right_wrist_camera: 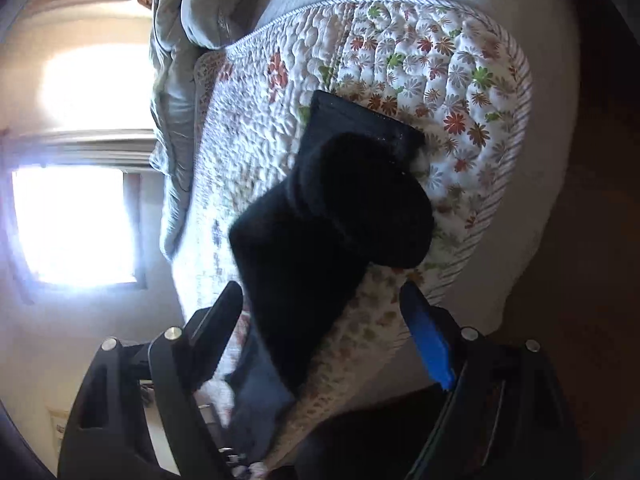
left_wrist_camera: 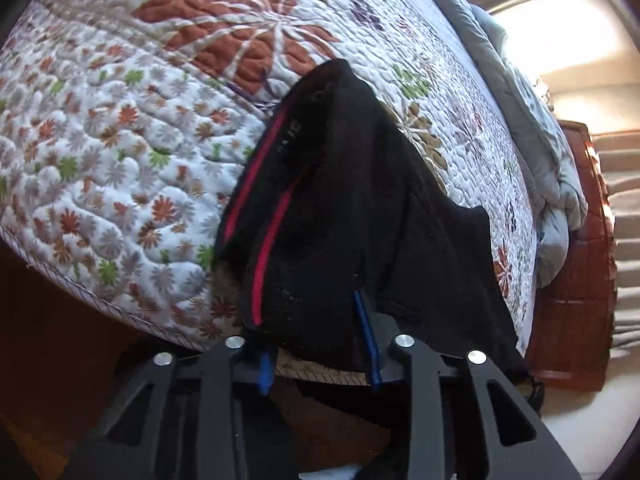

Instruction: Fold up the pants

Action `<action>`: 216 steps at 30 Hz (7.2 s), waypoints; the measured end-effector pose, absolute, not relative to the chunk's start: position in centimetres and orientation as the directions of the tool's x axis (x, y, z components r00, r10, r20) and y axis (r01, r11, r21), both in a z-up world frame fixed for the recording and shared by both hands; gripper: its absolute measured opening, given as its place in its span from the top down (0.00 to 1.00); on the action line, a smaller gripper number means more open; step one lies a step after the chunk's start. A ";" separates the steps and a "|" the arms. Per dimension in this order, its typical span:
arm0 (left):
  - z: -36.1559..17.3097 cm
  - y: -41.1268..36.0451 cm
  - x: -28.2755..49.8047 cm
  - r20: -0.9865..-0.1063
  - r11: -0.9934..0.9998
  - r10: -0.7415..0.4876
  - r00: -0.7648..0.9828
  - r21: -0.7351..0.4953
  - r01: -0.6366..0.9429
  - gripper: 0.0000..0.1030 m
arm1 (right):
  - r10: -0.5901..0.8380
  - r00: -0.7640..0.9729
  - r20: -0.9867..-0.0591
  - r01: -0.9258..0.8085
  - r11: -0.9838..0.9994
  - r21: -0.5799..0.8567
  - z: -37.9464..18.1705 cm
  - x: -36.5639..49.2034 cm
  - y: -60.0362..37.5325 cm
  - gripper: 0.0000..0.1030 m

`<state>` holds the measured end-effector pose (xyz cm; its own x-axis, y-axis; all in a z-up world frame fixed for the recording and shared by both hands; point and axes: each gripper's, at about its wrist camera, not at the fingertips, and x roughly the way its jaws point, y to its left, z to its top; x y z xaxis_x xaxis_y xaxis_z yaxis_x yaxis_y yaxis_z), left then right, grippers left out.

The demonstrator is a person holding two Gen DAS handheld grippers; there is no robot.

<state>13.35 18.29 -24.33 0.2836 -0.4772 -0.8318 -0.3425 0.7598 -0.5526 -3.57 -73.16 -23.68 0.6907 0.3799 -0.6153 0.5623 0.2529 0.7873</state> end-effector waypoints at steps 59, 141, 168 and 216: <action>-25.1 22.0 14.0 -0.700 0.643 -0.539 0.469 -0.701 -0.307 0.88 | 0.289 0.615 -0.734 0.592 0.445 0.672 -26.1 2.9 -75.6 0.95; -23.2 17.8 14.9 -0.790 0.828 -0.326 0.519 -0.504 -0.248 0.08 | 0.310 0.806 -0.504 0.451 0.230 0.862 -28.9 -0.3 -76.6 0.65; -23.6 17.2 13.3 -0.742 0.833 -0.299 0.600 -0.510 -0.215 0.05 | 0.127 0.812 -0.569 0.382 0.621 0.684 -14.7 3.8 -69.2 0.91; -23.2 17.6 11.3 -0.703 0.815 -0.353 0.618 -0.555 -0.165 0.04 | 0.058 0.743 -0.666 -0.087 0.996 -0.011 -4.6 9.0 -35.5 0.91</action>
